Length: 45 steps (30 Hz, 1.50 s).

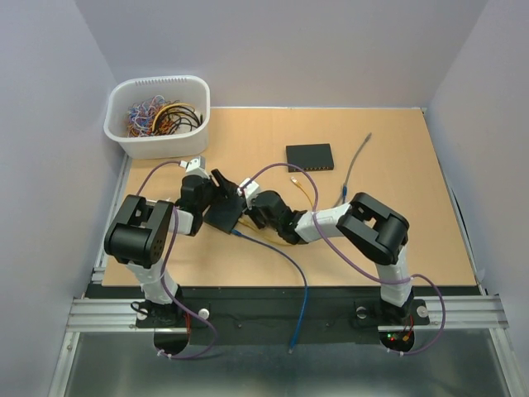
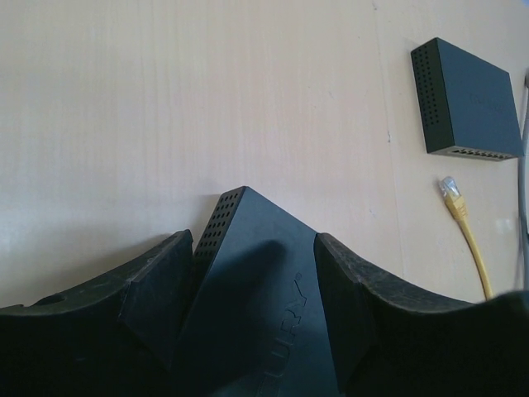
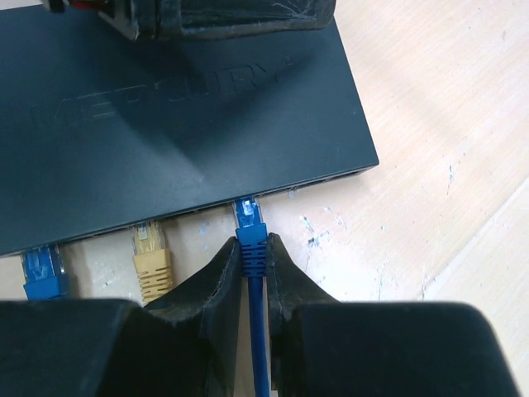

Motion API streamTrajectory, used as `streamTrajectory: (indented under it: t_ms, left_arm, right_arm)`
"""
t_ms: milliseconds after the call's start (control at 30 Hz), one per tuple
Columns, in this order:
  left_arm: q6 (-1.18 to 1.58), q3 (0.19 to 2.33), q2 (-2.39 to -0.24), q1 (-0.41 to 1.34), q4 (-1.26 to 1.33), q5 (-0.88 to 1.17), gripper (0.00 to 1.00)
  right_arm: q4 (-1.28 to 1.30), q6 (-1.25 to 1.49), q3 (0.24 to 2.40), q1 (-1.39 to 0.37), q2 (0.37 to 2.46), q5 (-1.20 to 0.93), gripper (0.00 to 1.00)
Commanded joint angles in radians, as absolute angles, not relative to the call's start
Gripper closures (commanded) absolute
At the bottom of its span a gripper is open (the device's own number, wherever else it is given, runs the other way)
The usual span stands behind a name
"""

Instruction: Insert the plug into the switch port

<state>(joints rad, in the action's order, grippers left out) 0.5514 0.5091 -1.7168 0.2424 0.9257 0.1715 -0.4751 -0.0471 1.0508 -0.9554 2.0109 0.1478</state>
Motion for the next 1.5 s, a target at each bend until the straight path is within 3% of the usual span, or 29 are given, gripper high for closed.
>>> streamTrajectory:
  t_ms: [0, 100, 300, 500, 767, 1000, 1167, 1300, 1367, 1467]
  left_arm:
    - [0.661, 0.489, -1.786, 0.318, 0.606, 0.545, 0.30]
    - [0.658, 0.506, -1.778, 0.311, 0.592, 0.537, 0.30]
    - [0.675, 0.523, -1.763, 0.307, 0.561, 0.471, 0.30]
    - [0.686, 0.557, -1.710, 0.296, 0.497, 0.397, 0.30]
    - [0.644, 0.635, -1.666, 0.244, 0.394, 0.319, 0.30]
    - [0.635, 0.670, -1.599, 0.209, 0.316, 0.276, 0.30]
    - [0.640, 0.687, -1.425, 0.207, 0.241, 0.262, 0.30]
    - [0.640, 0.727, -1.244, 0.209, 0.178, 0.299, 0.27]
    - [0.641, 0.770, -1.151, 0.209, 0.134, 0.322, 0.25]
    - [0.661, 0.834, -1.062, 0.216, 0.106, 0.380, 0.24]
  right_arm:
    - [-0.658, -0.003, 1.037, -0.988, 1.991, 0.072, 1.00]
    - [-0.650, -0.003, 1.032, -0.988, 1.982, 0.093, 0.96]
    - [-0.624, 0.025, 1.035, -0.988, 1.976, 0.176, 0.52]
    - [-0.589, 0.021, 1.008, -0.988, 1.905, 0.235, 0.35]
    - [-0.542, 0.023, 0.896, -0.988, 1.714, 0.311, 0.26]
    - [-0.437, 0.098, 0.896, -0.988, 1.637, 0.396, 0.26]
    - [-0.293, 0.192, 0.988, -0.988, 1.499, 0.420, 0.23]
    - [-0.177, 0.241, 1.026, -0.970, 1.437, 0.544, 0.12]
    - [-0.083, 0.293, 1.037, -0.898, 1.422, 0.589, 0.11]
    - [-0.011, 0.431, 1.016, -0.685, 1.414, 0.462, 0.11]
